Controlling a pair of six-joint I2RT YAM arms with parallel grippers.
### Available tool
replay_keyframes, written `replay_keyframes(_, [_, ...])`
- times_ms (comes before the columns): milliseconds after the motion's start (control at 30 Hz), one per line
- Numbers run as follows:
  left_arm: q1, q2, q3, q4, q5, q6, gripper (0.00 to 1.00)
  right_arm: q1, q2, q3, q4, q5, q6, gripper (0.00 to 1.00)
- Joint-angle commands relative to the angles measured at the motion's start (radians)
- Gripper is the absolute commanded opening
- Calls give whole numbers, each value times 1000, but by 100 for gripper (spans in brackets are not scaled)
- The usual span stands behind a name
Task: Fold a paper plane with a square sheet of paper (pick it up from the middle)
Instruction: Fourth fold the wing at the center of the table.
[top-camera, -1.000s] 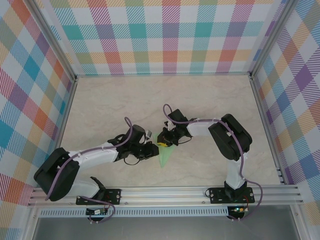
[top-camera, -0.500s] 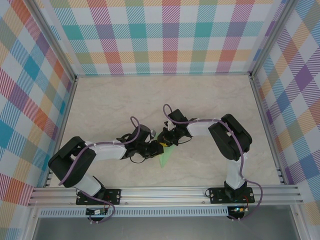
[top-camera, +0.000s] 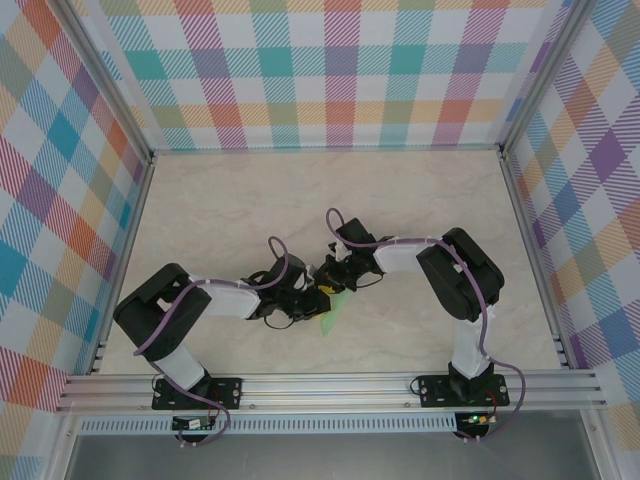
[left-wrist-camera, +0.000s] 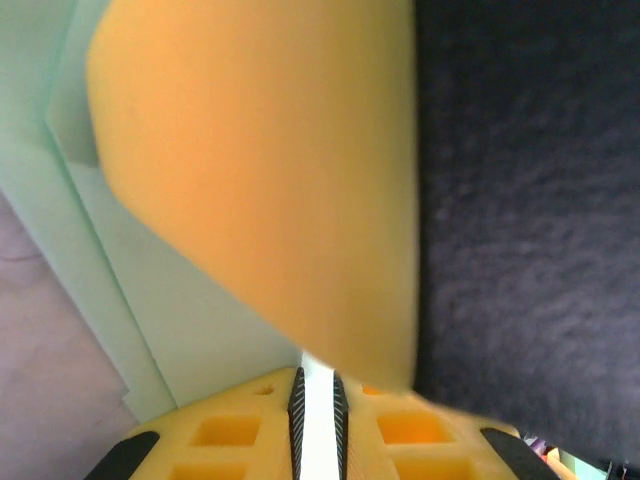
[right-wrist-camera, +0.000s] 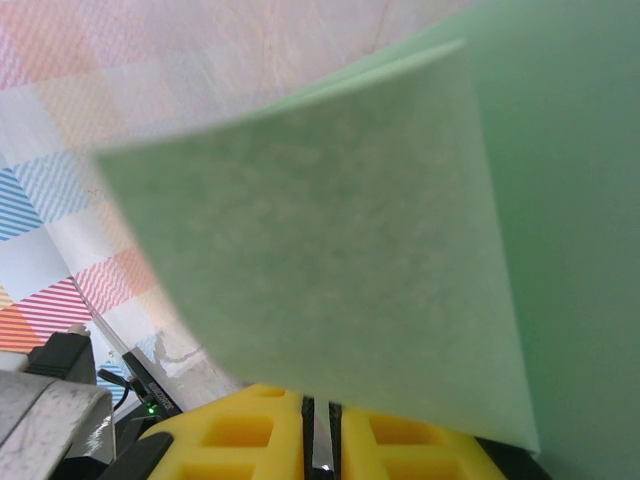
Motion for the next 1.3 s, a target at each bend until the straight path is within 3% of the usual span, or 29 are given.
replay_keyframes(0, [-38,10,-56,-70,55,27,18,8,81,-41,-120,119,2,15])
replay_keyframes(433, [-47,-137,-39,-224,58,88,19,8,82,-28,-137,123,1,15])
replay_keyframes(667, [-46,-261,8,-245,-51,64,21,8,82,-28,-138,123,-1,15])
replay_keyframes(933, [-51,-113,64,-114,12,32,23,8,86,-28,-140,123,-4,15])
replay_keyframes(1267, [-73,-30,-5,-142,55,41,22,8,88,-32,-144,125,-4,15])
